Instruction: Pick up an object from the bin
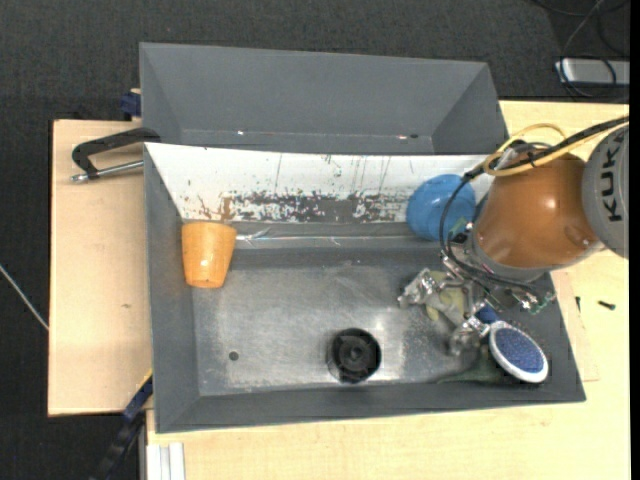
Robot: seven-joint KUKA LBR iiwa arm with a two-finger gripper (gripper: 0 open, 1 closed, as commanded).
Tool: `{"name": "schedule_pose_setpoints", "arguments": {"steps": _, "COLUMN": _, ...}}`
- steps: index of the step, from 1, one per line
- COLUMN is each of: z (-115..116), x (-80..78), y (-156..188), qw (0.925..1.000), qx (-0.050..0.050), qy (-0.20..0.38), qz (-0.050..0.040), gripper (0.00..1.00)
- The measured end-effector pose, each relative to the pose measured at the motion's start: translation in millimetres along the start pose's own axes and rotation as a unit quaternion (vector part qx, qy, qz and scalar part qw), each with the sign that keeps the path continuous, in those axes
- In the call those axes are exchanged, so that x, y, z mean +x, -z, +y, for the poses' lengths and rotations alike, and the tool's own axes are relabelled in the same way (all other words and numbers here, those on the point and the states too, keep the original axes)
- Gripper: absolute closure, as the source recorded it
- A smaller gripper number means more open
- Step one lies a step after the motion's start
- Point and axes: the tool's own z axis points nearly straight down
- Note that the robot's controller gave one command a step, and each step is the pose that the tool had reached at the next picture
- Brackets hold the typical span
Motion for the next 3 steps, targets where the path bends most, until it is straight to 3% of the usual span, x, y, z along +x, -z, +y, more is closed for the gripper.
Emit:
{"name": "schedule_pose_setpoints", "arguments": {"steps": 1, "z": -57.3, "x": -4.5, "y": 0.5, "qw": 0.9994, "qx": -0.003, "qy": -0.034, "qz": 0.0002, "gripper": 0.0}}
{"name": "schedule_pose_setpoints", "arguments": {"steps": 2, "z": -55.6, "x": -5.1, "y": 0.8, "qw": 0.9995, "qx": -0.003, "qy": -0.031, "qz": 0.0009, "gripper": 1.0}}
{"name": "schedule_pose_setpoints", "arguments": {"steps": 3, "z": -46.9, "x": 16.2, "y": 110.2, "qw": 0.9761, "qx": 0.002, "qy": 0.217, "qz": 0.0004, "gripper": 1.0}}
